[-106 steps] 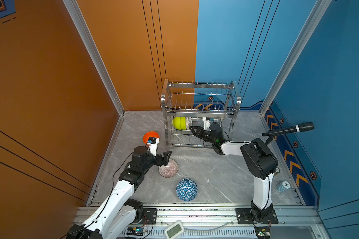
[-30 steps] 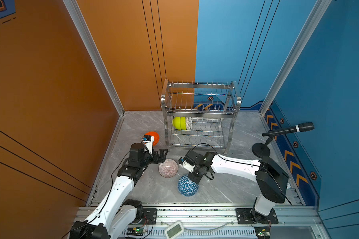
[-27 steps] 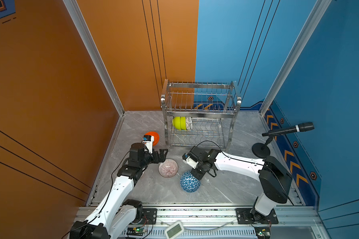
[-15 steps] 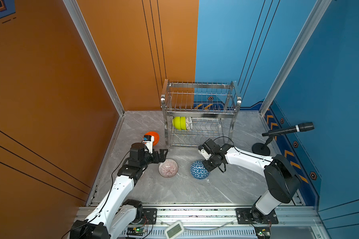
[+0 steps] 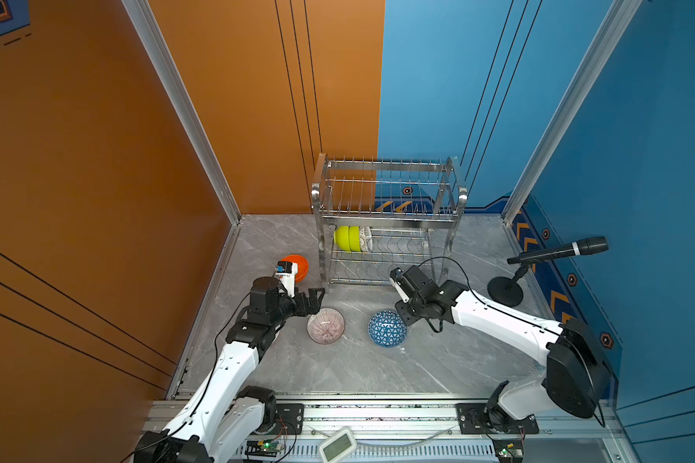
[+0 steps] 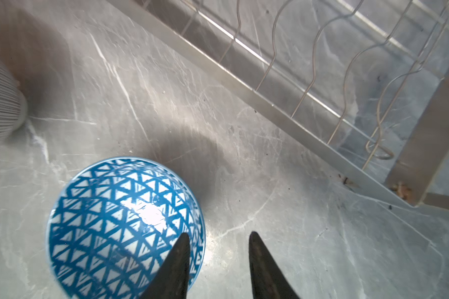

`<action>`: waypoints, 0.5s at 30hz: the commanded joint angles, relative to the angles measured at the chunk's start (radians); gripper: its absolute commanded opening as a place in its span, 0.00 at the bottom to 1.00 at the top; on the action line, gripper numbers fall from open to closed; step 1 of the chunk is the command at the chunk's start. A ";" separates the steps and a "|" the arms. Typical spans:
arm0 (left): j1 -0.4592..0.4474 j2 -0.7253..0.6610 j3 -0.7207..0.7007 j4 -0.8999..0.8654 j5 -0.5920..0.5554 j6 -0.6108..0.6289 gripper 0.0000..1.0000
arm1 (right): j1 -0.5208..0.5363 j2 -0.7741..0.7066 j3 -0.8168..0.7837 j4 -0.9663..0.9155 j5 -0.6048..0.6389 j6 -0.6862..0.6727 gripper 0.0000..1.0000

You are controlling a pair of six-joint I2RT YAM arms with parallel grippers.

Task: Load bowls into a dish rack
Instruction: Move the bowl to the center of the table.

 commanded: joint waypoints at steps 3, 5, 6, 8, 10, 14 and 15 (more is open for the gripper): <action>0.004 -0.018 0.026 -0.017 0.002 0.022 0.98 | 0.071 -0.066 -0.023 0.021 0.033 0.010 0.42; 0.002 -0.019 0.026 -0.016 0.006 0.026 0.98 | 0.121 -0.081 -0.029 0.021 0.046 -0.006 0.44; 0.000 -0.019 0.025 -0.016 0.007 0.026 0.98 | 0.141 -0.083 -0.030 0.019 0.045 -0.011 0.45; -0.003 -0.019 0.026 -0.016 0.022 0.030 0.98 | 0.184 -0.081 -0.031 0.015 0.049 -0.018 0.47; -0.010 -0.020 0.025 -0.013 0.030 0.035 0.98 | 0.216 -0.070 -0.031 0.015 0.054 -0.021 0.47; -0.030 -0.024 0.020 -0.001 0.045 0.049 0.98 | 0.260 -0.020 -0.011 -0.007 0.053 -0.021 0.47; -0.036 -0.024 0.019 0.005 0.050 0.052 0.98 | 0.269 -0.005 -0.004 -0.013 0.053 -0.022 0.47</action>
